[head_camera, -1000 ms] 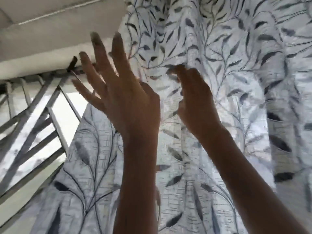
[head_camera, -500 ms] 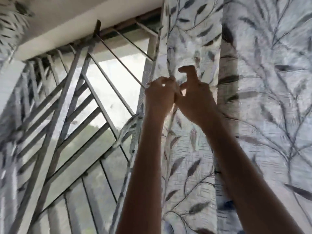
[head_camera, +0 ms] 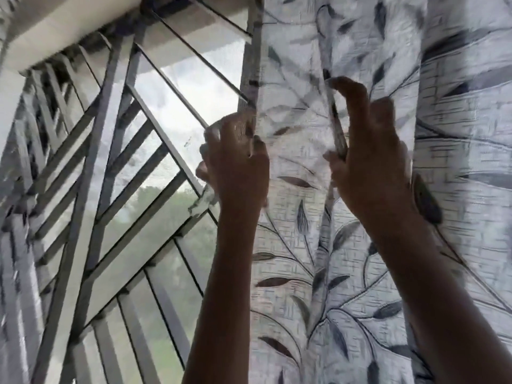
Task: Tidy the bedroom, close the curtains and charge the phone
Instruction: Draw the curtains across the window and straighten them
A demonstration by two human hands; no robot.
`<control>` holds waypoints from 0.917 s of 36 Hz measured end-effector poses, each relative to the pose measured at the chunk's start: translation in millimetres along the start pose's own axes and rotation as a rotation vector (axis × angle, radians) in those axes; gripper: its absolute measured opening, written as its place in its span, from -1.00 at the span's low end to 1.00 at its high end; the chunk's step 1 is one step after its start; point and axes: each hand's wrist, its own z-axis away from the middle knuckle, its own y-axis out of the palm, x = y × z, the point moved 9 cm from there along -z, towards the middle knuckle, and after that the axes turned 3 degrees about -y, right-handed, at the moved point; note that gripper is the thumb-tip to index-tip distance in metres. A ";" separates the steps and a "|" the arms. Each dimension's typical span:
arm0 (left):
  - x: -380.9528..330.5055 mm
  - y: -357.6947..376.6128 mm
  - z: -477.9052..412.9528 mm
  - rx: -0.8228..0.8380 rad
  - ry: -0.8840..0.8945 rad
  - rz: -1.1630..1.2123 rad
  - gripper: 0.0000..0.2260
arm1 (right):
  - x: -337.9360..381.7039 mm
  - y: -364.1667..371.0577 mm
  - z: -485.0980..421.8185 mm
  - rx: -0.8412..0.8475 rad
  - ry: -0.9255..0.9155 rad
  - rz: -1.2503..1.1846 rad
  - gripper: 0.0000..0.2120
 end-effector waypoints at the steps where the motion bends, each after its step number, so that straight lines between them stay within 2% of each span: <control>1: 7.1 3.9 -1.4 0.034 -0.011 0.007 -0.66 | -0.2 -0.6 0.0 -0.010 0.004 0.048 -0.20; 7: 33.9 27.0 -4.3 0.238 0.071 0.167 -0.82 | 29.3 20.5 5.6 0.028 -0.036 0.126 -0.27; 13: 57.0 30.7 -15.0 0.385 0.158 0.279 -0.78 | 53.1 64.9 12.0 0.081 -0.011 0.141 -0.61; 20: 82.4 28.9 -21.0 0.507 0.212 0.387 -0.72 | 64.8 102.0 22.1 0.084 0.106 0.234 -0.56; 28: 110.2 8.7 -13.6 0.449 0.277 0.444 -0.63 | 95.7 108.4 35.7 -0.024 0.157 0.465 -0.65; 33: 120.9 3.7 -14.8 0.471 0.267 0.441 -0.69 | 111.4 125.7 44.0 0.066 0.167 0.591 -0.69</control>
